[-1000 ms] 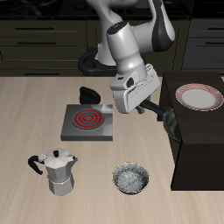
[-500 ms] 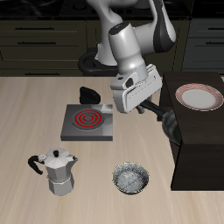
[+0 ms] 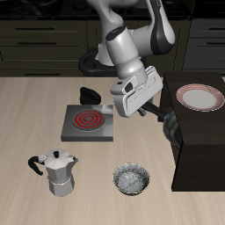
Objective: Place the frypan on the top layer of the shelf and place the moka pot on the stove
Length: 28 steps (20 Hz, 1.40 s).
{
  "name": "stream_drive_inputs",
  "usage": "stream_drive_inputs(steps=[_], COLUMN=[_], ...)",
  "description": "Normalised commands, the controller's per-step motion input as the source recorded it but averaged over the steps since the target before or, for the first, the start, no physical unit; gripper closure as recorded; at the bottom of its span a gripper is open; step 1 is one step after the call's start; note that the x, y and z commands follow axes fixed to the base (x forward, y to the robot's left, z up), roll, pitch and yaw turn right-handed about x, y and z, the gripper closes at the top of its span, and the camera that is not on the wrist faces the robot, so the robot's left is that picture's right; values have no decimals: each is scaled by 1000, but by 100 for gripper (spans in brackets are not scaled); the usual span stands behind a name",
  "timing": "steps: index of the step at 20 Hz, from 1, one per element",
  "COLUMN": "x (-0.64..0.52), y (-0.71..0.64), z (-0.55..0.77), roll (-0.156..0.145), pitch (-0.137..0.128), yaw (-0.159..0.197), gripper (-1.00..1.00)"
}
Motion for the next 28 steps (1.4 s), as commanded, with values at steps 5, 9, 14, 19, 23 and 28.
stream_drive_inputs(steps=[5, 9, 14, 19, 23, 28], x=[21, -15, -61, -141, -137, 68], y=[93, 136, -32, -125, -357, -316], z=[10, 51, 85, 220, 267, 82], roll=[21, 34, 5, -23, -59, -8], pitch=[2, 0, -22, -20, 153, 172], yaw=[0, 1, -17, -113, -427, -334], gripper=[-100, -100, -100, -100, -100, -100])
